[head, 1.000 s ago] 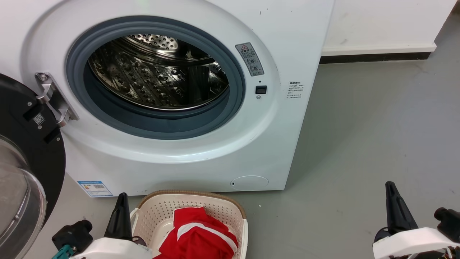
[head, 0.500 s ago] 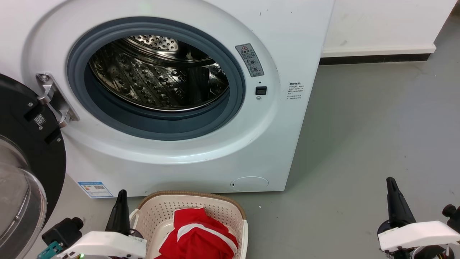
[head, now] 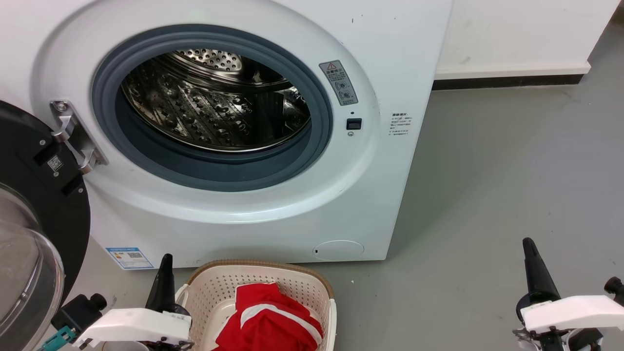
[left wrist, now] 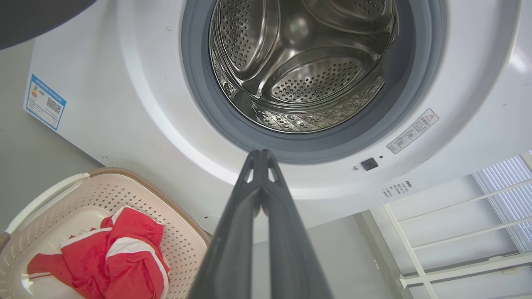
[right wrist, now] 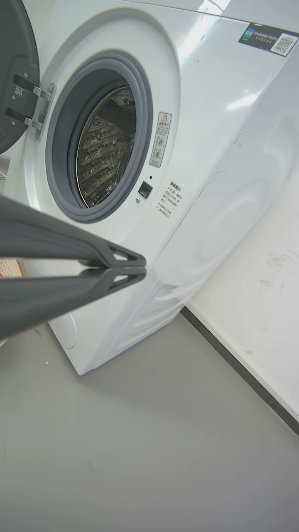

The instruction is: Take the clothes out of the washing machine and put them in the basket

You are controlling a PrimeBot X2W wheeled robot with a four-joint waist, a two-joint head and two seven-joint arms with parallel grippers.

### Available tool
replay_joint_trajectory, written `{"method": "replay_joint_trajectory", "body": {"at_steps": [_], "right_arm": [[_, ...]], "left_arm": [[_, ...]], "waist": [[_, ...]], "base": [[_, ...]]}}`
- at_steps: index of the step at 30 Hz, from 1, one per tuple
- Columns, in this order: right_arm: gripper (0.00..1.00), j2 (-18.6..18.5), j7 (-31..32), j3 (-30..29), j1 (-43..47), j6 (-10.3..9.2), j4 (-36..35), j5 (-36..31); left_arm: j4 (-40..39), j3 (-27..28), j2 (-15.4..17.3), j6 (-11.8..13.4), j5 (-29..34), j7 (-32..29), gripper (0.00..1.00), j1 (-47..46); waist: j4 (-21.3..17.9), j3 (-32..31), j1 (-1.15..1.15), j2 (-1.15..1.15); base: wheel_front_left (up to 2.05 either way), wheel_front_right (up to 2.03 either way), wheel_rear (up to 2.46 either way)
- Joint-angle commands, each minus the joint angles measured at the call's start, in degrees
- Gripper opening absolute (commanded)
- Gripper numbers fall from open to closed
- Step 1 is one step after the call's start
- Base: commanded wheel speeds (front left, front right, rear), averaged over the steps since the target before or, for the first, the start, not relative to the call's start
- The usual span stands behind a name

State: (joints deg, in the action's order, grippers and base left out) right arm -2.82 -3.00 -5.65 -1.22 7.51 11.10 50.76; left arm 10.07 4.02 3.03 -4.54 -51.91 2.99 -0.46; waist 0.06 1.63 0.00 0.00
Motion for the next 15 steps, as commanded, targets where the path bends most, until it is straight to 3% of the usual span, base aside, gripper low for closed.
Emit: {"method": "replay_joint_trajectory", "body": {"at_steps": [1,15], "right_arm": [[0.00,-0.1,0.2,-0.1,-1.4,0.00,-0.4,1.3],[0.00,-0.1,2.8,-0.3,-2.6,-0.01,0.6,12.5]], "left_arm": [[-0.3,0.2,0.1,-0.5,-1.3,-0.3,0.00,-1.3],[0.9,0.9,0.0,-1.1,-12.1,-2.9,0.00,-2.8]], "waist": [[0.0,0.0,0.00,0.00],[0.0,-0.3,0.00,0.00]], "base": [[0.00,0.00,0.00],[0.00,0.00,0.00]]}}
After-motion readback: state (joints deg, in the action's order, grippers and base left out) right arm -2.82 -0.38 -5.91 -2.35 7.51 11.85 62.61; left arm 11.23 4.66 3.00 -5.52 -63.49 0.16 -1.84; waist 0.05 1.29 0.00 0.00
